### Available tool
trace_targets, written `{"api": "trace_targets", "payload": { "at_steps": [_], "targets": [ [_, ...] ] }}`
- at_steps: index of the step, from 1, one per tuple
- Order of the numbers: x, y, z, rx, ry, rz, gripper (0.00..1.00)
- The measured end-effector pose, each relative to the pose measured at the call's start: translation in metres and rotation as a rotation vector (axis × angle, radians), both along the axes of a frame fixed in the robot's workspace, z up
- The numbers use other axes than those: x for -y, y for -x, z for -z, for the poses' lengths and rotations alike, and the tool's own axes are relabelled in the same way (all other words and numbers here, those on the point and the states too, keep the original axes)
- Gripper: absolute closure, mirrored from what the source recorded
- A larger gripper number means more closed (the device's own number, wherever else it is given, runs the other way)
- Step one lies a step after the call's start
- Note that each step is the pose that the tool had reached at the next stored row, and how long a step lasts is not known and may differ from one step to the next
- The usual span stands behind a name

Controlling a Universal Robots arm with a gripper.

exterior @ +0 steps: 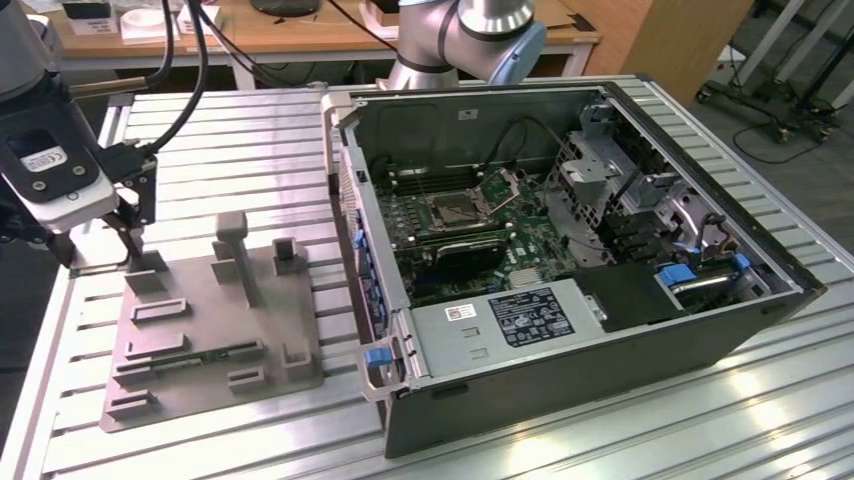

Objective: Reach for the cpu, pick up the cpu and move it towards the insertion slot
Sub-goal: 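Pick up the cpu and move it towards the insertion slot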

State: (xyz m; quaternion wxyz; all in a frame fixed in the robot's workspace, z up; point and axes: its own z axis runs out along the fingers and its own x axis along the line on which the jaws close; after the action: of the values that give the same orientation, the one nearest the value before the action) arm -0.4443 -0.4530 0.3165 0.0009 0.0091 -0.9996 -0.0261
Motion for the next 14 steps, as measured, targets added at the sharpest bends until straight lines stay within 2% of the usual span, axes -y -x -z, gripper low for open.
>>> {"api": "trace_targets", "payload": {
  "at_steps": [14],
  "targets": [
    [0.0000,0.0000,-0.0046,0.0000,0.0000,0.000,0.45]
  ]
}}
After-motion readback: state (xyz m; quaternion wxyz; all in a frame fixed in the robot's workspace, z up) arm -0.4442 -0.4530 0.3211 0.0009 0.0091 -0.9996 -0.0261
